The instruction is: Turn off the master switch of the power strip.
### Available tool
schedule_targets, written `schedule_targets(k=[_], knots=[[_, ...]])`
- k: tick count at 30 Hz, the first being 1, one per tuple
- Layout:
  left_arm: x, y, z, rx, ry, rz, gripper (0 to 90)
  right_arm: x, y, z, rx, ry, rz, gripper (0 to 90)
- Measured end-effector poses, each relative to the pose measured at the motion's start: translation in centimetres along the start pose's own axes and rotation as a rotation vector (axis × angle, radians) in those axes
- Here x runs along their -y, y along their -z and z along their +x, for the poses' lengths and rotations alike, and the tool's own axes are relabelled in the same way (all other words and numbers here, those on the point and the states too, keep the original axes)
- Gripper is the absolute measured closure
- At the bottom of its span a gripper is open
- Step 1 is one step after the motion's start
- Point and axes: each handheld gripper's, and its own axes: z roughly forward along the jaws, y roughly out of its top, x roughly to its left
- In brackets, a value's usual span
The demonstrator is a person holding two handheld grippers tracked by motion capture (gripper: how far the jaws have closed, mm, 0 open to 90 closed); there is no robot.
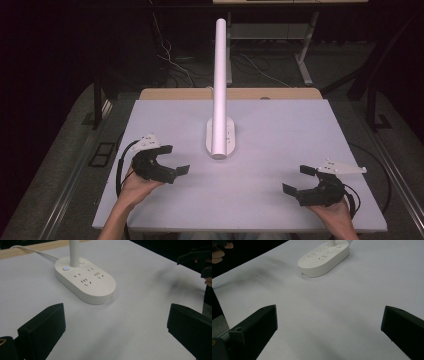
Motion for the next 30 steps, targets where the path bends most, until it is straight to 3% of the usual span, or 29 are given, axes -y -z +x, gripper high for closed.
schedule_targets(k=[30], knots=[[-3.0, -2.3, 2.7, -0.023, 0.021, 0.052, 0.9, 0.1, 0.0, -0.1, -0.002, -0.006, 0.005, 0.0]])
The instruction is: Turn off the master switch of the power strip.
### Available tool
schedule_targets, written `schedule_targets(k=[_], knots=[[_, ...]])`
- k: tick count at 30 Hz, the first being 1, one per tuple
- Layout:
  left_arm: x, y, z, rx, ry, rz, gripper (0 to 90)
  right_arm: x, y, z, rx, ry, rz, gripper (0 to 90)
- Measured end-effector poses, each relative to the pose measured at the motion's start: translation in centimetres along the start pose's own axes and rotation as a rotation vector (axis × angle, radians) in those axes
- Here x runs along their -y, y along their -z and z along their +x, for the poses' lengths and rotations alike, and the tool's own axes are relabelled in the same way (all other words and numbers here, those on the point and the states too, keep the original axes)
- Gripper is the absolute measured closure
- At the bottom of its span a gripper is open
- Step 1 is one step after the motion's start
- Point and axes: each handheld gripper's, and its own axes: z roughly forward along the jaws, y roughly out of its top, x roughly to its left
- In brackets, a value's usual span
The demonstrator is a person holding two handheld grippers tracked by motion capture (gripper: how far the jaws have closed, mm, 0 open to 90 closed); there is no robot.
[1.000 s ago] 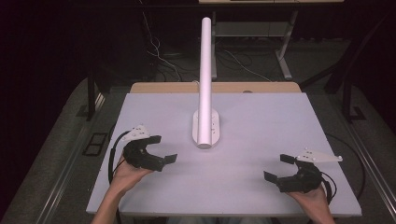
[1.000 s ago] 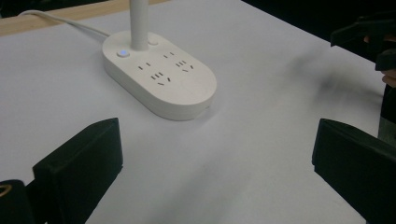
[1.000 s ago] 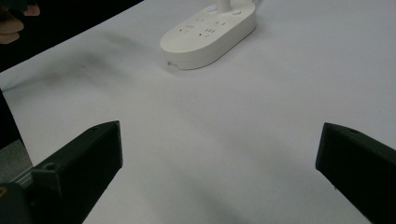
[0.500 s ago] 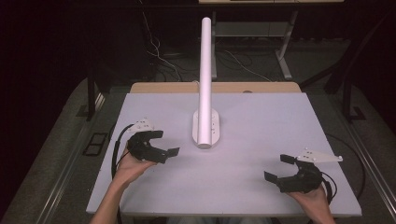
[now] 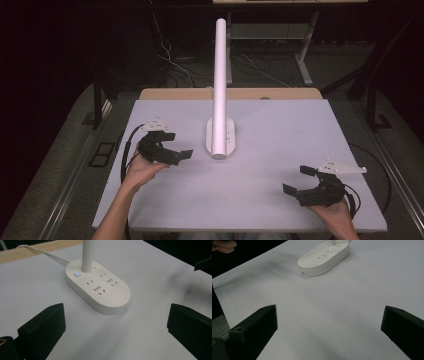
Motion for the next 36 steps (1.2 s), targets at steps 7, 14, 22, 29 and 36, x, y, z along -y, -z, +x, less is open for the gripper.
schedule_targets(k=[7, 14, 22, 29, 36], knots=[[-1.1, -0.4, 0.4, -0.007, -0.007, 0.017, 0.9, 0.0, 0.0, 0.0, -0.001, 0.001, -0.002, 0.0], [-1.9, -0.8, 0.8, -0.013, -0.007, 0.027, 0.9, 0.0, 0.1, 0.0, -0.002, 0.0, -0.003, 0.0], [-2.2, -1.8, 1.6, -0.016, -0.012, 0.053, 1.0, 0.1, 0.1, -0.1, -0.001, -0.007, -0.002, 0.0], [-2.7, -2.8, 2.2, -0.021, -0.016, 0.073, 1.2, 0.1, 0.1, -0.2, 0.001, -0.008, 0.003, 0.0], [-3.1, -3.9, 2.8, -0.021, -0.027, 0.099, 1.5, 0.1, 0.1, -0.2, 0.002, 0.004, 0.006, 0.0]])
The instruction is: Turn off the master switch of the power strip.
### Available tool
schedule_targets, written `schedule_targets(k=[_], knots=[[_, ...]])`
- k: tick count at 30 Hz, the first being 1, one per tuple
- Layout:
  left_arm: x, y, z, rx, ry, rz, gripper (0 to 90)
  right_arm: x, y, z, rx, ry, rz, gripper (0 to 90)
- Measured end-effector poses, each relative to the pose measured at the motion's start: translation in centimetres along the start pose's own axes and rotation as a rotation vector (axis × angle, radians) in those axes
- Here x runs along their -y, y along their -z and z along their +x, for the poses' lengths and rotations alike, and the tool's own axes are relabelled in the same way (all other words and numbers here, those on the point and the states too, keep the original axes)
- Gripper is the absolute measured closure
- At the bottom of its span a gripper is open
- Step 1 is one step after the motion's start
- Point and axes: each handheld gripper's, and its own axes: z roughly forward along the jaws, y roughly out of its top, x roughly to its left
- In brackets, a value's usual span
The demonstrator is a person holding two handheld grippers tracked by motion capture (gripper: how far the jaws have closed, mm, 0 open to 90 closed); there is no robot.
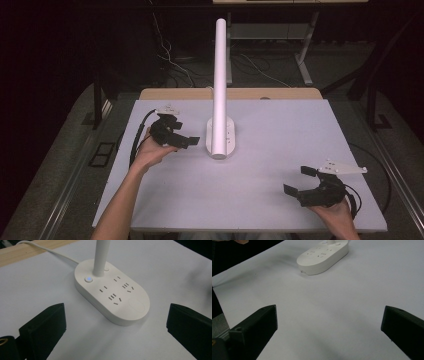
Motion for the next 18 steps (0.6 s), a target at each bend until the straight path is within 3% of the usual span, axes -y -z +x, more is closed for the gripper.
schedule_targets(k=[18], knots=[[-2.1, -1.6, 1.3, -0.011, 0.002, 0.025, 2.6, 0.0, 0.0, 0.0, -0.003, -0.003, 0.003, 0.0]])
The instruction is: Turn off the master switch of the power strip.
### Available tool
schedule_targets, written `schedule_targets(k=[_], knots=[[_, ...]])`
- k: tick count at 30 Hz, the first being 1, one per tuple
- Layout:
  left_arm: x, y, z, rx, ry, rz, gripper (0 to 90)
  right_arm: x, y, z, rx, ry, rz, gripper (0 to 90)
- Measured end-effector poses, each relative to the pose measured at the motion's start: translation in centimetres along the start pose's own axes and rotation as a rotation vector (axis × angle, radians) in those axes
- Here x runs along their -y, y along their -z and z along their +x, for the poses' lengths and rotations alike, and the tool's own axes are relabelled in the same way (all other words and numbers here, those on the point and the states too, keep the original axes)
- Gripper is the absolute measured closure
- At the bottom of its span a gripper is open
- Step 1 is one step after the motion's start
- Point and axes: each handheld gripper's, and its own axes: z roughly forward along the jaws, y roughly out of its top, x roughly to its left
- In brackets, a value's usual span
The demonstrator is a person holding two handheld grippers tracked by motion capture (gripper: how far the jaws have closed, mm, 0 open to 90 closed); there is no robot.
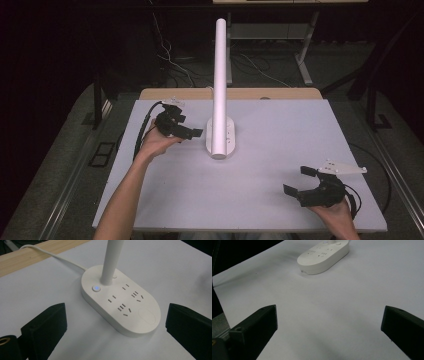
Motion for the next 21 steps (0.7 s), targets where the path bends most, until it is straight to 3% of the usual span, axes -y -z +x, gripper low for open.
schedule_targets(k=[11, 21], knots=[[-1.6, -0.8, 0.4, -0.014, -0.017, 0.039, 3.7, 0.1, 0.0, 0.1, -0.005, 0.0, 0.004, 0.0], [-3.1, -1.4, 0.5, -0.013, -0.018, 0.026, 9.9, 0.1, 0.1, 0.0, -0.002, 0.003, -0.001, 0.0]])
